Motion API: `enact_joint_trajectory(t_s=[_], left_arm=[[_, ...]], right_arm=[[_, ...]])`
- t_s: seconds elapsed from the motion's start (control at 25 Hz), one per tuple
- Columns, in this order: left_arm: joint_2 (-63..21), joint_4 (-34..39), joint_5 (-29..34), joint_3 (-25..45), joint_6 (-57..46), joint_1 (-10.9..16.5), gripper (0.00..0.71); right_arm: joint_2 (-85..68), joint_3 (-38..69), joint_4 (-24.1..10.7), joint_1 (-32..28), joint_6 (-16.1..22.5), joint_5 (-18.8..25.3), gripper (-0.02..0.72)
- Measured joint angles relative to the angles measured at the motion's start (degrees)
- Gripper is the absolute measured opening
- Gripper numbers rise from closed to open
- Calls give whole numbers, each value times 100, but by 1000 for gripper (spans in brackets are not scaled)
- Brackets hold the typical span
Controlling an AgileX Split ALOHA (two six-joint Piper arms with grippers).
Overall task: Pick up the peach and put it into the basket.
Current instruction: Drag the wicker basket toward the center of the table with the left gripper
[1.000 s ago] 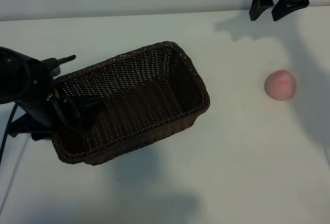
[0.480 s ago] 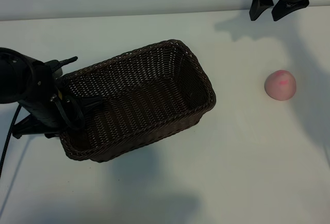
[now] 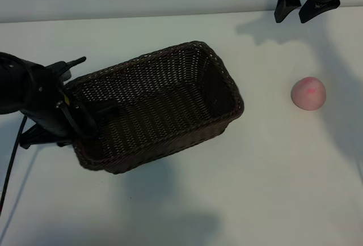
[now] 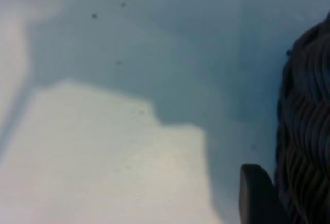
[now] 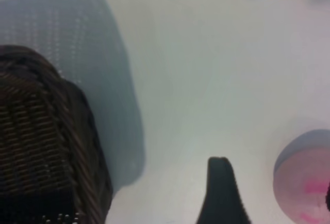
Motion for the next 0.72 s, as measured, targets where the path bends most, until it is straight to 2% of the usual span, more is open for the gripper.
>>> enact_joint_trajectory(t_s=[0.12, 0.48, 0.72], left_arm=[[-116, -347, -140, 0, 344, 2, 166], [-468, -1293, -176, 4, 1513, 246, 162], [-544, -1904, 28, -34, 2456, 503, 162]], right_arm=[[0, 0, 0, 0, -6, 0, 481], [0, 0, 0, 0, -23, 6, 481], [0, 0, 0, 0, -23, 6, 481]])
